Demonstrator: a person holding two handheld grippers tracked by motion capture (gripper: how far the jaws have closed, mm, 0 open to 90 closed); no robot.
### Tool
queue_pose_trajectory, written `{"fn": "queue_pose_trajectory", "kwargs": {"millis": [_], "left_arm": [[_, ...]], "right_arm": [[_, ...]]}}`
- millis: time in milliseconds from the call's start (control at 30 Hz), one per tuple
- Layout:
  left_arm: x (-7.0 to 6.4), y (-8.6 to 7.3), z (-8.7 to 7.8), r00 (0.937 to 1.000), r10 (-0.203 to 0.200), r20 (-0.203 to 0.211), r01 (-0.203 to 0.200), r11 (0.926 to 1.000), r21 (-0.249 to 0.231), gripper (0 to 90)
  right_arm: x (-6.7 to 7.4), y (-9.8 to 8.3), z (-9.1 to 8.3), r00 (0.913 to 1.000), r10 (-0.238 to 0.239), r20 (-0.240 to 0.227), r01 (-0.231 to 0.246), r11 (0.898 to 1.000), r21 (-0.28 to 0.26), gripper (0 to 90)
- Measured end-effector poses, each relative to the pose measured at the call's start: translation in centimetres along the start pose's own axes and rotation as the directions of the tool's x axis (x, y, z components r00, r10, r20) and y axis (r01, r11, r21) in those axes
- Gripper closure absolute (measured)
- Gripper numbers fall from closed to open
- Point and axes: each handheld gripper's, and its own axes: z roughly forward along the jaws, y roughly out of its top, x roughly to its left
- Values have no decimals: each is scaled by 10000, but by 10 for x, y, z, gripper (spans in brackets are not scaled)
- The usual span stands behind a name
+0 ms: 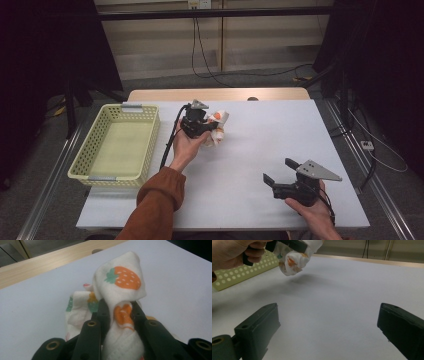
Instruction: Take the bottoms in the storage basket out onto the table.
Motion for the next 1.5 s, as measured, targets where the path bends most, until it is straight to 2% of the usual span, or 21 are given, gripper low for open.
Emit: {"fn": "queue_pose_trajectory", "kwargs": {"millis": [133,333,400,867,967,1067,1233,1400,1500], "left_arm": [[2,-4,5,9999,-149,28,149,9998,94,756],[7,-9,13,9970,-694,341,685,9973,249,746],[7,-11,16,9966,-777,290,770,9967,263,745],[4,-21,33,9982,-492,340,464,9958,790,721],[3,-22,36,9981,-475,381,436,9944,964,700],[1,-23,38,9994,-199,290,167,9939,1094,686],[0,-25,41,9997,-7,237,-22,9925,1220,659],[0,-27,46,9991,-28,424,-36,9887,1499,614],[0,-28,46,9991,62,419,-124,9887,1495,609]], "right_arm": [[0,0,0,10000,-40,-8,40,10000,0,41],[0,0,0,10000,23,7,-23,10000,24,41],[0,0,0,10000,17,9,-17,10000,18,41],[0,0,0,10000,12,-12,-12,10000,31,42],[0,0,0,10000,10,-11,-10,10000,65,42],[0,0,0,10000,-4,-10,4,10000,95,43],[0,-1,0,10000,0,1,0,10000,89,43],[0,-1,0,10000,-4,2,4,10000,97,43],[0,-1,0,10000,-21,-8,21,10000,97,43]]}}
